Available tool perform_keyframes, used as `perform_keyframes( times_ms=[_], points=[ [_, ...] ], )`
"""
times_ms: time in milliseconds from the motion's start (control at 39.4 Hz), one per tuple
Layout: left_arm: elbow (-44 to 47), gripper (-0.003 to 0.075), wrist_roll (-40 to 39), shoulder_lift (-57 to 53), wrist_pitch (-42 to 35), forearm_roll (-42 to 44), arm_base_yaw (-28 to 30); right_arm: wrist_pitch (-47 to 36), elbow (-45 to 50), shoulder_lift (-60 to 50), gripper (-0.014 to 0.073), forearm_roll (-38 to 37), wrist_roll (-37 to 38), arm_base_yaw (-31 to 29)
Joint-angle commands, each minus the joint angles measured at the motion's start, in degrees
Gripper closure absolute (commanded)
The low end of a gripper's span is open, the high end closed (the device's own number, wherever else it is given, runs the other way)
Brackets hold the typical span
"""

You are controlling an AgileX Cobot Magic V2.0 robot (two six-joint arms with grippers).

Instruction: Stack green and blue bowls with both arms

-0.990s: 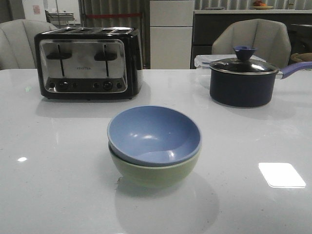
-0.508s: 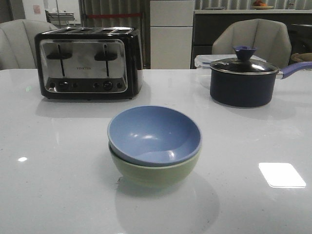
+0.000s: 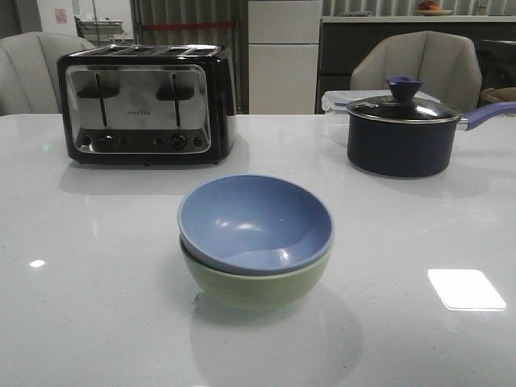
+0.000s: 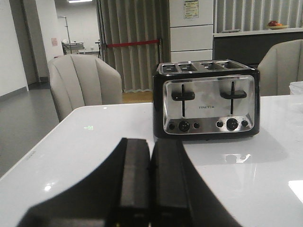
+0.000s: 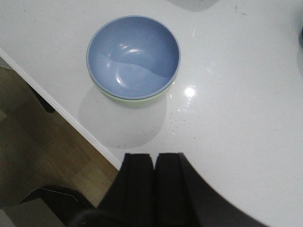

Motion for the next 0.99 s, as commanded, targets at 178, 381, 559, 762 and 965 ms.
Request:
perform_keyframes(
  times_ms=[178, 381, 559, 762, 965],
  points=[
    [0.24, 0.0627, -0.06, -1.19, -4.80, -0.10, -0.42, -4.48, 0.03, -3.45, 0.0539, 0.28, -0.59, -3.96],
    [0.24, 0.0627, -0.06, -1.08, -4.80, -0.10, -0.42, -13.13, 8.68, -15.34, 0.0539, 0.28, -0.59, -18.01],
    [0.24, 0.0627, -0.06, -1.08, -4.80, -0.10, -0.42, -20.81, 19.42, -27.61, 0.0539, 0.32, -0.59, -25.21],
    [0.24, 0.0627, -0.06, -1.08, -4.80, -0.10, -0.42, -29.47, 28.61, -36.03, 0.0539, 0.98, -0.59, -26.28],
    [0.24, 0.0627, -0.06, -1.08, -4.80, -0.10, -0.42, -38.65, 35.60, -38.82, 0.0539, 1.06, -0.59, -26.28]
  ],
)
